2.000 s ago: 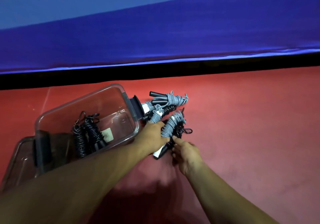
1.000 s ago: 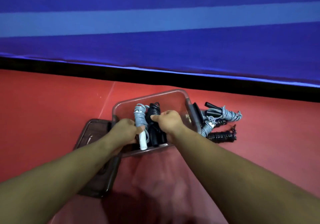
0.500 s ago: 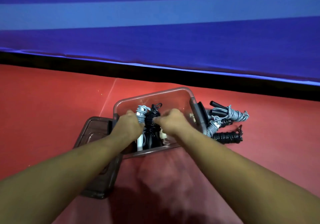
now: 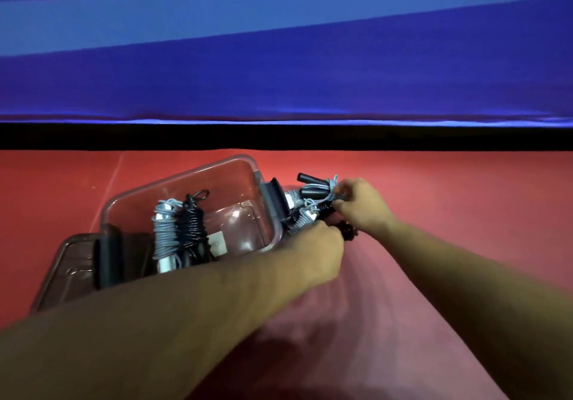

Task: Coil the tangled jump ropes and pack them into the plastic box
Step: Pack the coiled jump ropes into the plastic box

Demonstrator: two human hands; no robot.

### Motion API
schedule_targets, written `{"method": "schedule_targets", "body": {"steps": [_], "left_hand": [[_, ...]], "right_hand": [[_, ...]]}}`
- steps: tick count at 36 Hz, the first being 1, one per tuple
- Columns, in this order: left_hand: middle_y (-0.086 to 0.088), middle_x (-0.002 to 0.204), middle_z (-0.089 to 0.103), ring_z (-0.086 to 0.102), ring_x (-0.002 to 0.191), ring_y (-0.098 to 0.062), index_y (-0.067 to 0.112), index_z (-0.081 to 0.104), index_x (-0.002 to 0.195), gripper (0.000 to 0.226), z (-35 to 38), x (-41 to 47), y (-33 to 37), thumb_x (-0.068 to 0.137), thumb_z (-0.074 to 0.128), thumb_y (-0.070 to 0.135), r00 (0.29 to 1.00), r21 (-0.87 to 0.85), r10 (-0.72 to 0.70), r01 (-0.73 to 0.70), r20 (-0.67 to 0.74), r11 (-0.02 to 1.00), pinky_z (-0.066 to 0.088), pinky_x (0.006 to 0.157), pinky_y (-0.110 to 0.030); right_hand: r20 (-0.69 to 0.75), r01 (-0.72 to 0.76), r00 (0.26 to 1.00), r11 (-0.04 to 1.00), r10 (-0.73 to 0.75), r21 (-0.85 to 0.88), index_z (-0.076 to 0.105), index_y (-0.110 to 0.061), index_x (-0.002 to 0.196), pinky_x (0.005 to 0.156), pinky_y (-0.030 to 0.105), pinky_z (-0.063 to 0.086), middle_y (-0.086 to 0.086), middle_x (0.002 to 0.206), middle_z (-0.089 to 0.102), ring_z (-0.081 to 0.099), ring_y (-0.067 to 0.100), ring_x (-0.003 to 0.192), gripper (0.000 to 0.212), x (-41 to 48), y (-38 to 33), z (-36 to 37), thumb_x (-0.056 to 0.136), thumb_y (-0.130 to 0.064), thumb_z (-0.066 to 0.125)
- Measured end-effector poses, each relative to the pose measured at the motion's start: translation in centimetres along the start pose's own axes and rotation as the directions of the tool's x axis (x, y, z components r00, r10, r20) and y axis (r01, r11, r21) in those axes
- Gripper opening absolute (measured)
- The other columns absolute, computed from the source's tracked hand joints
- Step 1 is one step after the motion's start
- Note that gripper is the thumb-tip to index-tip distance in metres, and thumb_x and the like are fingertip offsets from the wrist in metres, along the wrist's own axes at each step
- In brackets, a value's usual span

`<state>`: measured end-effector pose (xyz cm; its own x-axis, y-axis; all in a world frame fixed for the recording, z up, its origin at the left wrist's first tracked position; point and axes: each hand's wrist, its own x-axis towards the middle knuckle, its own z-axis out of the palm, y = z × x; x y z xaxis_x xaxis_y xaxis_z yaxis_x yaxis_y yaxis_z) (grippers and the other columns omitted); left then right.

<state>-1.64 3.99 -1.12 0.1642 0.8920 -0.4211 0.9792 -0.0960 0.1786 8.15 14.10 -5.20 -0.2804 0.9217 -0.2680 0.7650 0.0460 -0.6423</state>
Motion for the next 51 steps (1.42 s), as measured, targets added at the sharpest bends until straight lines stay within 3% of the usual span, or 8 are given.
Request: {"method": "schedule_targets", "body": {"steps": [6, 16, 22, 26, 34, 37, 46, 51], "left_hand": [[-0.029, 0.139, 0.039, 0.043, 0.128, -0.04, -0.006, 0.021, 0.146, 0.06, 4.2, 2.1, -1.1, 0.094, 0.047, 0.01, 0.932, 0.009, -0.363, 0.363, -0.018, 0.932, 0.038, 0.107, -0.045], [-0.016, 0.134, 0.041, 0.046, 0.125, -0.034, 0.004, 0.045, 0.129, 0.039, 7.3, 2.2, -2.3, 0.097, 0.057, 0.022, 0.967, -0.219, -0.256, 0.247, -0.014, 0.944, 0.038, 0.107, -0.04], [-0.01, 0.114, 0.054, 0.054, 0.111, -0.03, 0.009, 0.055, 0.112, 0.031, 5.6, 0.5, -2.0, 0.091, 0.065, 0.031, 0.993, -0.496, -0.117, 0.114, 0.025, 0.861, 0.042, 0.093, -0.035], [-0.01, 0.107, 0.07, 0.068, 0.102, -0.03, 0.024, 0.062, 0.104, 0.036, 2.1, -1.7, -1.4, 0.073, 0.074, 0.038, 0.997, -0.855, -0.061, 0.075, 0.051, 0.514, 0.054, 0.093, -0.044], [-0.01, 0.086, 0.069, 0.068, 0.07, -0.016, 0.004, 0.06, 0.108, 0.019, -6.5, -7.3, -5.8, 0.091, 0.057, -0.004, 0.968, -0.989, -0.212, -0.145, -0.133, -0.041, 0.059, 0.069, -0.029], [-0.01, 0.091, 0.069, 0.068, 0.077, -0.022, 0.008, 0.06, 0.111, 0.02, -7.2, -9.2, -9.5, 0.092, 0.056, 0.001, 0.925, -0.988, -0.35, -0.152, -0.147, 0.014, 0.059, 0.073, -0.036], [-0.011, 0.076, 0.07, 0.068, 0.059, -0.015, 0.002, 0.064, 0.096, 0.013, -2.5, -10.5, -15.8, 0.1, 0.052, 0.006, 0.873, -0.995, -0.482, 0.096, 0.074, 0.022, 0.055, 0.053, -0.021], [-0.03, 0.106, 0.069, 0.065, 0.088, -0.032, 0.007, 0.069, 0.099, 0.039, -0.2, -8.7, -17.5, 0.083, 0.067, 0.042, 0.853, -0.944, -0.496, 0.278, 0.159, 0.176, 0.053, 0.086, -0.044]], "right_hand": [[0.141, 0.118, 0.986, 0.962, -0.085, -0.247, 0.067, -0.003, 0.095, 0.073, 0.025, 0.039, 0.015, 0.107, 0.059, 0.06, 0.032, 0.098, 0.017, 1.0, 1.0, 2.1, 0.082, -0.015, 0.065], [0.401, 0.347, 0.909, 0.742, -0.115, -0.573, 0.054, -0.022, 0.124, 0.085, 0.035, 0.034, 0.001, 0.121, 0.062, 0.056, 0.023, 0.117, 0.048, -3.3, 6.2, 2.8, 0.08, -0.038, 0.067], [0.601, -0.155, 0.792, 0.988, 0.107, 0.029, 0.071, -0.017, 0.085, 0.049, 0.021, 0.05, 0.003, 0.07, 0.068, 0.062, 0.012, 0.053, 0.018, -4.7, 6.3, -3.0, 0.078, -0.001, 0.075], [0.534, -0.323, 0.84, 0.88, 0.096, 0.349, 0.064, 0.008, 0.094, 0.06, 0.028, 0.05, 0.017, 0.077, 0.064, 0.063, 0.025, 0.063, 0.027, -5.3, 5.2, -6.5, 0.075, -0.008, 0.077], [0.357, -0.241, 0.929, 0.567, -0.102, 0.788, 0.061, -0.009, 0.095, 0.083, 0.041, 0.049, 0.02, 0.097, 0.071, 0.066, 0.031, 0.084, 0.018, -6.7, -5.6, -6.8, 0.082, -0.011, 0.074], [0.373, -0.236, 0.921, 0.602, -0.111, 0.763, 0.069, -0.015, 0.062, 0.067, 0.032, 0.049, 0.015, 0.081, 0.069, 0.063, 0.028, 0.073, 0.027, -7.1, -10.4, -4.6, 0.089, -0.012, 0.068], [0.358, -0.252, 0.93, 0.853, 0.082, 0.458, 0.06, -0.004, 0.083, 0.074, 0.038, 0.059, 0.013, 0.086, 0.066, 0.067, 0.029, 0.078, 0.017, -7.2, -18.4, 3.5, 0.083, -0.014, 0.074], [0.266, -0.214, 0.951, 0.959, 0.16, 0.188, 0.065, 0.0, 0.112, 0.086, 0.034, 0.052, 0.015, 0.116, 0.068, 0.066, 0.03, 0.105, 0.041, -5.6, -18.2, 7.0, 0.085, -0.03, 0.074]]}}
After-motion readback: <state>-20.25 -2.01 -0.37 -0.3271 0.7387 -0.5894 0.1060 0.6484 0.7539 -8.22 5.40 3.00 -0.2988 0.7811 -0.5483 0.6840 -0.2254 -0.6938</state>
